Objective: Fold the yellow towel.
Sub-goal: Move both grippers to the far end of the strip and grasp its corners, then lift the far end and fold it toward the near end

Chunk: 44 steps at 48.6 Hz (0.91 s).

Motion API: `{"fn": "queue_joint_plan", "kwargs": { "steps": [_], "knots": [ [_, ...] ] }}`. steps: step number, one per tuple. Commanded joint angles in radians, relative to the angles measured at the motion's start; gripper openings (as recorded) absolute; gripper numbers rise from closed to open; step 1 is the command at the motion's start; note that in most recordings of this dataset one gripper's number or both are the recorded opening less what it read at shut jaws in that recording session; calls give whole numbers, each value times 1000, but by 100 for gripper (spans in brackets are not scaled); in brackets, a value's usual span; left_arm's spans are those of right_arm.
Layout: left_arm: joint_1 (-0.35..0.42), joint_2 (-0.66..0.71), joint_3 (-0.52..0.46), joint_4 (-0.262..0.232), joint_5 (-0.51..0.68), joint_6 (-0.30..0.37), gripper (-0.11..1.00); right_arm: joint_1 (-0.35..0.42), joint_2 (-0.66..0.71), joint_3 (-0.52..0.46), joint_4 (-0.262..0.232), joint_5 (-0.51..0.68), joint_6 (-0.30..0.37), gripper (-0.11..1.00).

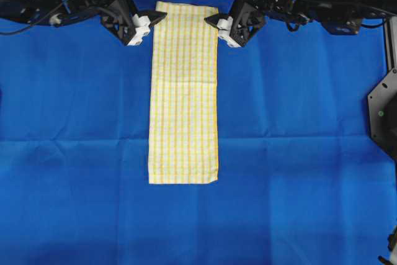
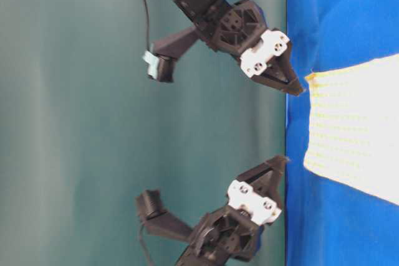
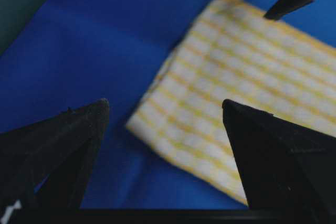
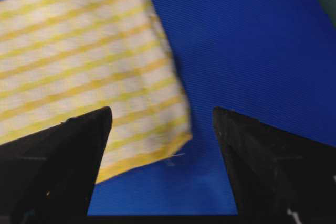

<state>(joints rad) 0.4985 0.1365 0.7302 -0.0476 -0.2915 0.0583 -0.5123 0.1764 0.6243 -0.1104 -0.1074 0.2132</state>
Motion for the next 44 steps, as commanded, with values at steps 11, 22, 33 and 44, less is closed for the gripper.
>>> {"fn": "queue_joint_plan", "kwargs": {
  "steps": [11, 22, 33, 44],
  "knots": [
    [23, 126, -61, 2, -52, 0, 83, -21, 60, -58, 20, 35, 2, 78],
    [23, 164, -75, 2, -54, -3, 81, -15, 91, -67, 44, 44, 3, 75],
    [28, 181, -84, -3, -54, -5, 44, -12, 92, -67, 51, 52, 3, 35],
    [26, 190, -98, -3, -54, -2, 4, -17, 92, -72, 52, 49, 3, 5]
  ]
}}
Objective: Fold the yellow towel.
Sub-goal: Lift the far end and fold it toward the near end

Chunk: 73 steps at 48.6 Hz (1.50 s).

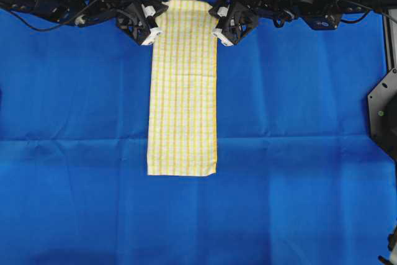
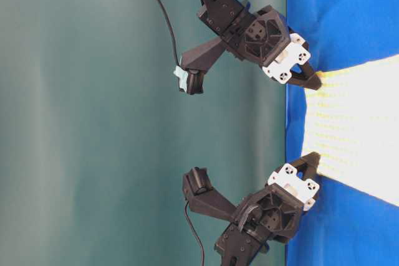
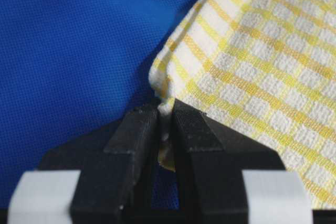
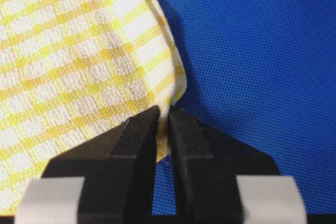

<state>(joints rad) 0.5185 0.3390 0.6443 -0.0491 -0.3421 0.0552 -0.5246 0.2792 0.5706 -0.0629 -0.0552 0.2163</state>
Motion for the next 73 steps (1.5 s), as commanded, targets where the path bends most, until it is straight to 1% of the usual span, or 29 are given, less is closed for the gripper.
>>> {"fn": "queue_joint_plan", "kwargs": {
  "steps": [1, 15, 22, 31, 42, 50, 55, 62, 73],
  "knots": [
    [6, -12, -14, -2, -3, 2, 4, -5, -11, -20, 5, -3, 0, 5],
    [29, -49, -20, -2, -3, 3, 4, -41, -15, -54, 5, 2, 0, 5],
    [43, -69, -23, -2, -2, 5, 4, -46, -28, -60, 5, 2, 0, 5],
    [44, -86, -28, 2, 3, 3, 4, -48, -48, -49, 5, 2, -2, 5],
    [23, -155, 8, 2, 18, -3, 4, -38, -130, -15, 2, 2, -5, 5],
    [-21, -227, 54, -2, 17, -8, 4, -14, -190, 28, 2, 2, -5, 5],
    [-60, -268, 91, -3, 17, -17, 4, 17, -219, 57, 2, -5, -3, 5],
    [-120, -314, 141, -3, 18, -44, 4, 78, -253, 101, 6, -14, 2, 5],
    [-232, -359, 218, -3, 0, -109, 4, 193, -284, 172, 28, -61, 34, 5]
  ]
}}
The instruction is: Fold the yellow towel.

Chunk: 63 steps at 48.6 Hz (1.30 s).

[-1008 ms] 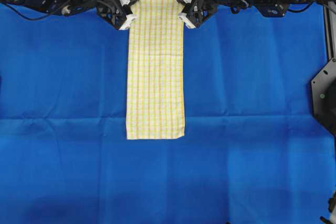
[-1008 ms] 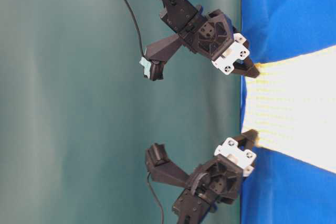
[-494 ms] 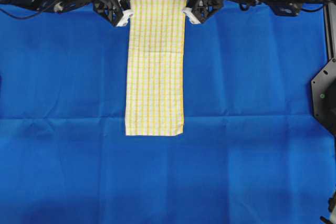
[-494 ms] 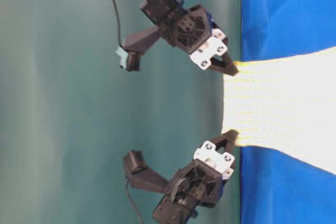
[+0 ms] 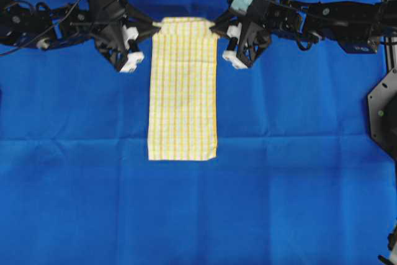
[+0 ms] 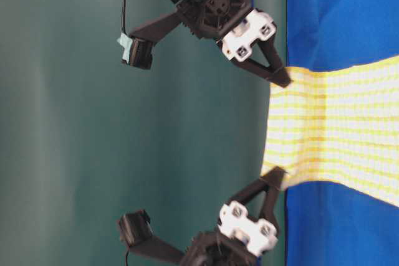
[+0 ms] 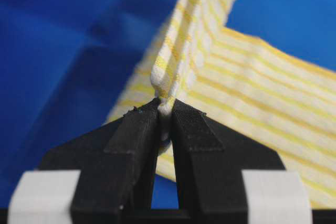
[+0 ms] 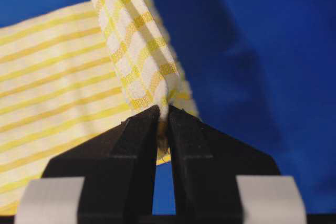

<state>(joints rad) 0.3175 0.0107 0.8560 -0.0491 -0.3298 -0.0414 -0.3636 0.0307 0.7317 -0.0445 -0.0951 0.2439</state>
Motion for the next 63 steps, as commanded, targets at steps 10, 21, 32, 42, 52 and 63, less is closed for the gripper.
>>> {"fn": "queue_joint_plan", "kwargs": {
  "steps": [10, 21, 32, 42, 52, 63],
  "knots": [
    [-158, -37, 37, -3, -41, -87, 4, 120, -57, 57, 43, -40, 15, 5],
    [-285, -37, 54, -3, -71, -146, 4, 207, -66, 83, 86, -66, 17, 5],
    [-365, -38, 61, -8, -72, -172, 4, 301, -66, 94, 115, -89, 17, 5],
    [-426, -28, 52, -12, -72, -175, 4, 356, -63, 94, 137, -89, 17, 5],
    [-436, -15, 55, -12, -74, -175, 4, 383, -43, 83, 138, -89, 17, 5],
    [-443, 54, 38, -12, -74, -176, 4, 405, -20, 67, 138, -89, 17, 5]
  ]
}}
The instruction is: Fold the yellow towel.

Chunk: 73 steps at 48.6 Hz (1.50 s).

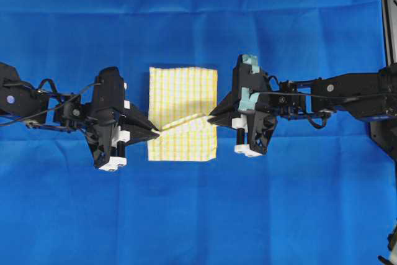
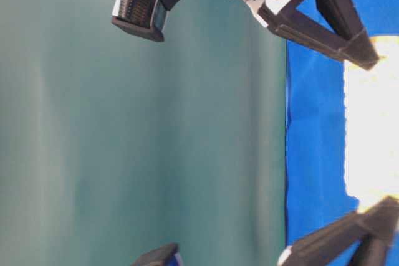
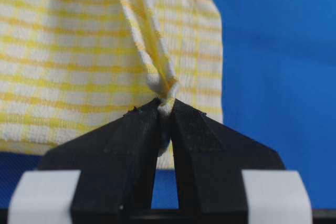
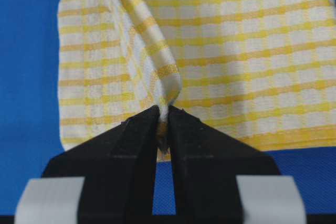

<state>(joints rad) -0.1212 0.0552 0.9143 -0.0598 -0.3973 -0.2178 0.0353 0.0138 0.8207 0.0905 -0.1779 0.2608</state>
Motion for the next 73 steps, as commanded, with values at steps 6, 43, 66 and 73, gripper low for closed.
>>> {"fn": "queue_joint_plan", "kwargs": {
  "steps": [6, 43, 66, 73],
  "knots": [
    [-14, 28, -35, -2, -8, 0, 4, 25, 8, -28, 14, -5, -2, 5],
    [-12, -17, -37, 0, 86, 15, 35, 58, 8, -40, 25, 14, -2, 30],
    [-9, -425, 81, 6, 313, 58, 66, 48, -350, 52, -66, 216, -37, 71],
    [-9, -591, 167, 6, 308, 58, 66, 44, -538, 138, -78, 242, -37, 71]
  ]
}}
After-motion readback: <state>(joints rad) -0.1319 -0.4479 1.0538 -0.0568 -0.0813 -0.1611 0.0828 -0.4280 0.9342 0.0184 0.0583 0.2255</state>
